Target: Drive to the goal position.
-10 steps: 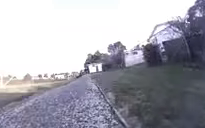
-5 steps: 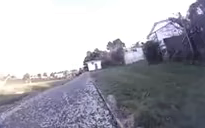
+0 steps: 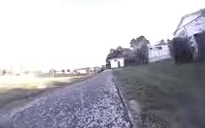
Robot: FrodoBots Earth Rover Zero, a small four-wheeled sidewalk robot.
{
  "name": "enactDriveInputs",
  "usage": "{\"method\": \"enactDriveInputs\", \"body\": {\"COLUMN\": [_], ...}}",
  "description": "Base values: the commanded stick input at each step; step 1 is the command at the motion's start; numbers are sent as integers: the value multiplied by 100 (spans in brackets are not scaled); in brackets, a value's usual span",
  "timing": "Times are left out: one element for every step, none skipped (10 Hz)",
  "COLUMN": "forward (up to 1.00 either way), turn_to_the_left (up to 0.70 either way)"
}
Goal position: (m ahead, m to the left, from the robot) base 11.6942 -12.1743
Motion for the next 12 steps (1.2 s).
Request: {"method": "enactDriveInputs", "body": {"forward": [50, 50, 50, 50, 50, 50, 50, 50, 50, 50, 50, 50], "turn_to_the_left": [0, 0, 0, 0, -17, -45, -49, -49, -49, -30, 0, 0]}}
